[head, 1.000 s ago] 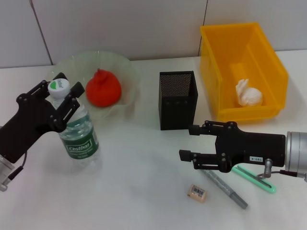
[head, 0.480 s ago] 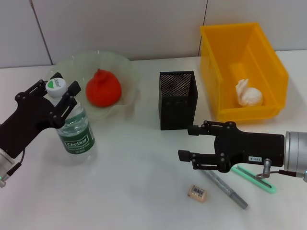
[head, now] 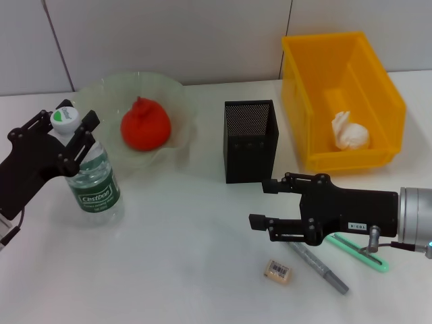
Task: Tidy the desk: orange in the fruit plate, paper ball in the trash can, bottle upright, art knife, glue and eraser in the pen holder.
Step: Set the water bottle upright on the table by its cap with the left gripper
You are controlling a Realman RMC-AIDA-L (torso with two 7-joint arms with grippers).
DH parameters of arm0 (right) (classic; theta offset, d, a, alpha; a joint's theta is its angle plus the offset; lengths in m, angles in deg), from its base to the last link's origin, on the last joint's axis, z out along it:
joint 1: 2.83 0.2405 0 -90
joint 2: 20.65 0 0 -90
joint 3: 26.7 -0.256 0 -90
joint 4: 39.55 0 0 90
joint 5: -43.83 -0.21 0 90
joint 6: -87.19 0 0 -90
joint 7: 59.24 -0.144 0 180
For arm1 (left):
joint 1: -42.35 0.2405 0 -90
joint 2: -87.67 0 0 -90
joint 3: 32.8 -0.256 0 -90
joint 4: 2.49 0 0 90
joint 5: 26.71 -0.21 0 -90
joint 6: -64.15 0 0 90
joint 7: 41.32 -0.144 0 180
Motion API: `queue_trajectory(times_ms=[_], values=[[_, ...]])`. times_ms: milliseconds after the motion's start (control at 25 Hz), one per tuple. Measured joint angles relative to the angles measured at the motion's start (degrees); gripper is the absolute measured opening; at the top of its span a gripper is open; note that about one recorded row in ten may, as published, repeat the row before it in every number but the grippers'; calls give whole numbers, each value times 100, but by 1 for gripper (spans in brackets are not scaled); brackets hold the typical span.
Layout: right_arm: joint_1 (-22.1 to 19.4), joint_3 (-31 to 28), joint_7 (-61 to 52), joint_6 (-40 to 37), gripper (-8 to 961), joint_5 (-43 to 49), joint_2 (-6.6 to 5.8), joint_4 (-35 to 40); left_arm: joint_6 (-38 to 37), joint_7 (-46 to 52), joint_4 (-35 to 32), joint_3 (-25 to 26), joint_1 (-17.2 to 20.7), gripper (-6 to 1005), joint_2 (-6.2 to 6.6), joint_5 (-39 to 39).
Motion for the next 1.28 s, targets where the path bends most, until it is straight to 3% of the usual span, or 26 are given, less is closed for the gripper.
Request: queue_trajectory(times_ms=[1280], values=[[91, -36, -13, -4, 738, -10, 0, 158, 392, 1, 36, 65, -128, 456, -27, 8]])
